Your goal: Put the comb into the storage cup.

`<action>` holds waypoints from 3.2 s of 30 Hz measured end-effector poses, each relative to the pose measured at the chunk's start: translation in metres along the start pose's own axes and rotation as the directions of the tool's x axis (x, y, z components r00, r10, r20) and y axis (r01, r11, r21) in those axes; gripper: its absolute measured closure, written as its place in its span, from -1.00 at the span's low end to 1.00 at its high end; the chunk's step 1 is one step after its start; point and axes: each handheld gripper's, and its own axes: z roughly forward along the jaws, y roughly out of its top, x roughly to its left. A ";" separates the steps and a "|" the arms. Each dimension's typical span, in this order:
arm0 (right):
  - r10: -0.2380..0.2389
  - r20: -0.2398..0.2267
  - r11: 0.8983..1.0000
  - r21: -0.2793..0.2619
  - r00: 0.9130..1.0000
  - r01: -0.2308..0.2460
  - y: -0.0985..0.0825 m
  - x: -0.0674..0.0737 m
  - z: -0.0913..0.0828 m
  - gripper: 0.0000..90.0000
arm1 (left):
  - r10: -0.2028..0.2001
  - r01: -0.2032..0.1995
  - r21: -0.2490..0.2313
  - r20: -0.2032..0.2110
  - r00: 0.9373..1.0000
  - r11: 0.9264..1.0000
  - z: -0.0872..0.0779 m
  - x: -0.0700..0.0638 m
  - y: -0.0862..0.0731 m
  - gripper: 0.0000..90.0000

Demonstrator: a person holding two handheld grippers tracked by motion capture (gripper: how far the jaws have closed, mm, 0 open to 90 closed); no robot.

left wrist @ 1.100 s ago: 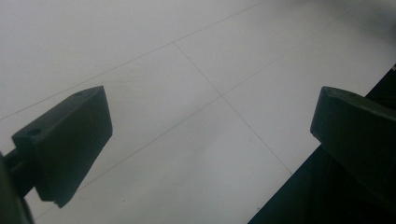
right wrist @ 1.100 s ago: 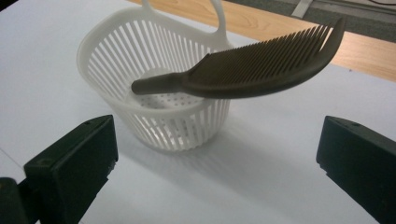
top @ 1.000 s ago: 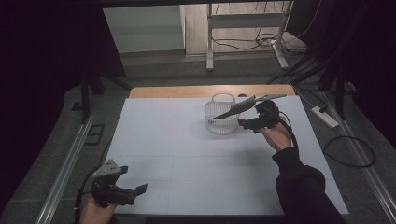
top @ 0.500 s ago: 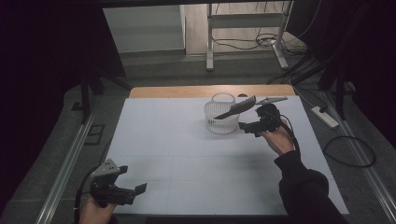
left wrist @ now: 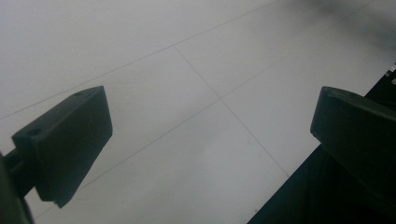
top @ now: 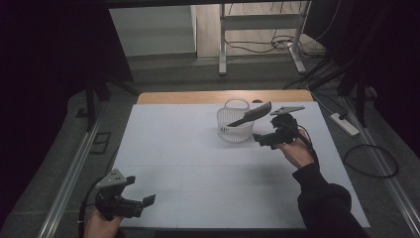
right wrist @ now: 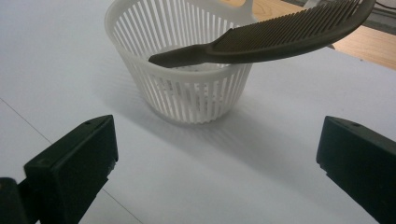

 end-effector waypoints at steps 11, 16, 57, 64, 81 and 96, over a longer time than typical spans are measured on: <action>-0.005 -0.014 1.000 0.010 1.000 0.005 -0.007 0.008 -0.008 -1.00 | -0.002 0.002 -0.001 0.001 1.000 1.000 0.000 0.000 0.000 -1.00; -0.016 -0.014 1.000 0.009 1.000 0.016 -0.010 0.010 -0.014 -1.00 | -0.001 0.001 -0.002 0.001 1.000 1.000 0.000 0.000 0.000 -1.00; -0.048 -0.029 0.999 0.016 0.998 0.048 -0.048 0.022 -0.051 -1.00 | -0.007 0.007 -0.005 -0.002 1.000 1.000 0.000 0.001 0.000 -1.00; -0.054 -0.012 0.998 0.014 0.998 0.054 -0.057 0.022 -0.060 -1.00 | -0.008 0.008 -0.005 -0.002 1.000 1.000 0.000 0.001 0.000 -1.00; -0.034 -0.021 0.999 0.027 0.999 0.034 -0.077 0.021 -0.074 -1.00 | -0.009 0.009 -0.005 -0.003 1.000 1.000 0.000 0.001 0.000 -1.00; -0.031 -0.019 0.999 0.033 0.999 0.032 -0.093 0.021 -0.088 -1.00 | -0.014 0.014 -0.009 -0.002 1.000 1.000 -0.001 0.001 0.000 -1.00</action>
